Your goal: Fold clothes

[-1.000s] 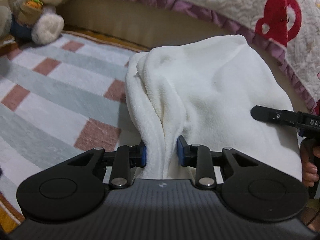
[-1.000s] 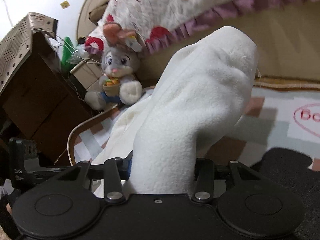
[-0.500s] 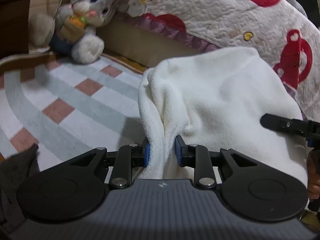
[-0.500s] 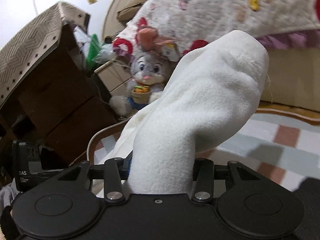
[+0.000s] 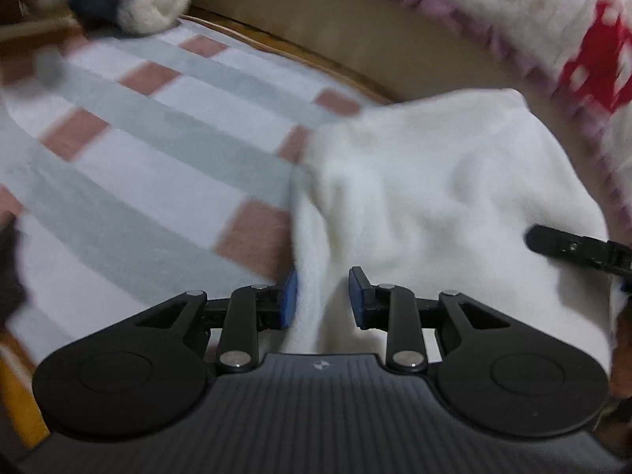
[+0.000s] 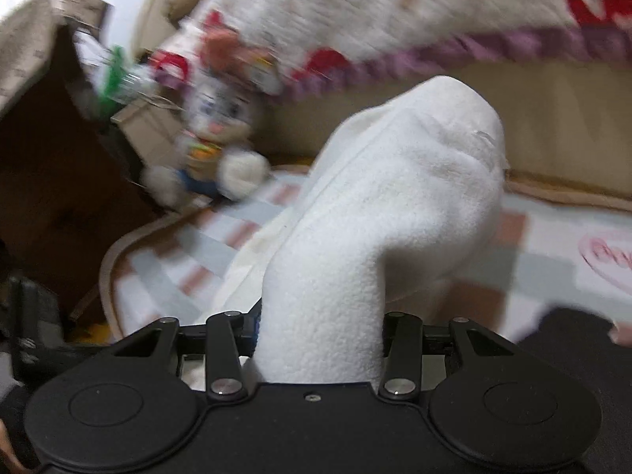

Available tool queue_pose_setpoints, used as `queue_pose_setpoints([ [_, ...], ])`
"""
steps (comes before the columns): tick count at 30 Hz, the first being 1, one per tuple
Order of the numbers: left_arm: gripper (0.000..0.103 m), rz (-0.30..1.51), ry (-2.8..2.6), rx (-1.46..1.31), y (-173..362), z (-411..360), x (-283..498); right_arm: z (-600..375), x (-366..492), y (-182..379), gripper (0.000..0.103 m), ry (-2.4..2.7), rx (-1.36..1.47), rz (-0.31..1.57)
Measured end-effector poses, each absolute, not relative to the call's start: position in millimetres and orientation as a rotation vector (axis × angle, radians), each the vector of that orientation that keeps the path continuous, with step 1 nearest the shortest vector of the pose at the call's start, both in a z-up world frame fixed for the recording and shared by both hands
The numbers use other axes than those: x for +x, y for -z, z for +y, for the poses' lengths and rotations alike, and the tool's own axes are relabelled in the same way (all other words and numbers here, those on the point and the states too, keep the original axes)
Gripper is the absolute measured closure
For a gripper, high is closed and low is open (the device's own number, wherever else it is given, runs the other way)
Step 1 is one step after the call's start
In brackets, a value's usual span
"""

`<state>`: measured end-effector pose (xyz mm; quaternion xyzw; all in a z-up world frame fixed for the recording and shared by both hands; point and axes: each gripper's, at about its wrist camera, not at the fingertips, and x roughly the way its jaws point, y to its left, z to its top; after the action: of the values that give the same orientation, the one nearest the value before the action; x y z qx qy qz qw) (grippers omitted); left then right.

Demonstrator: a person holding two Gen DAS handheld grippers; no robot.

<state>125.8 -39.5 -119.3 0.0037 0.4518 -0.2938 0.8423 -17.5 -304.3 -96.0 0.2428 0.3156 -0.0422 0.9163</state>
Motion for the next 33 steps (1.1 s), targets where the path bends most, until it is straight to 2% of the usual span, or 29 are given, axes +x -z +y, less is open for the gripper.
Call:
queue_pose_setpoints([
  [1, 0.069, 0.937, 0.577, 0.041, 114, -36, 122, -311, -18, 108, 0.053, 0.118, 0.518, 0.684],
  [2, 0.058, 0.923, 0.552, 0.035, 109, -28, 118, -319, -21, 118, 0.052, 0.139, 0.555, 0.703],
  [4, 0.048, 0.926, 0.557, -0.080, 103, -8, 113, -336, -28, 137, 0.050, 0.174, 0.641, 0.733],
  [6, 0.045, 0.965, 0.568, -0.179, 107, 3, 106, -351, -37, 149, 0.048, 0.166, 0.723, 0.728],
  [12, 0.043, 1.101, 0.573, -0.323, 132, 2, 82, -347, -45, 156, 0.043, 0.165, 0.654, 0.729],
  [18, 0.041, 1.022, 0.473, -0.526, 124, 17, 51, -354, -45, 157, 0.041, 0.172, 0.696, 0.721],
  [21, 0.039, 0.979, 0.466, -0.504, 113, 19, 31, -357, -46, 158, 0.039, 0.174, 0.750, 0.721],
  [22, 0.035, 0.954, 0.464, -0.471, 107, 18, 22, -359, -48, 159, 0.038, 0.174, 0.774, 0.722],
  [23, 0.026, 0.912, 0.476, -0.436, 102, 15, 11, -361, -50, 160, 0.038, 0.174, 0.801, 0.722],
  [25, 0.015, 0.864, 0.509, -0.416, 99, 9, -5, -364, -57, 163, 0.036, 0.169, 0.860, 0.723],
  [26, 0.013, 0.848, 0.523, -0.406, 99, 6, -11, -365, -60, 165, 0.035, 0.163, 0.889, 0.724],
  [33, 0.013, 0.988, 0.379, -0.503, 150, -10, 27, -365, -64, 176, 0.034, 0.156, 0.991, 0.717],
])
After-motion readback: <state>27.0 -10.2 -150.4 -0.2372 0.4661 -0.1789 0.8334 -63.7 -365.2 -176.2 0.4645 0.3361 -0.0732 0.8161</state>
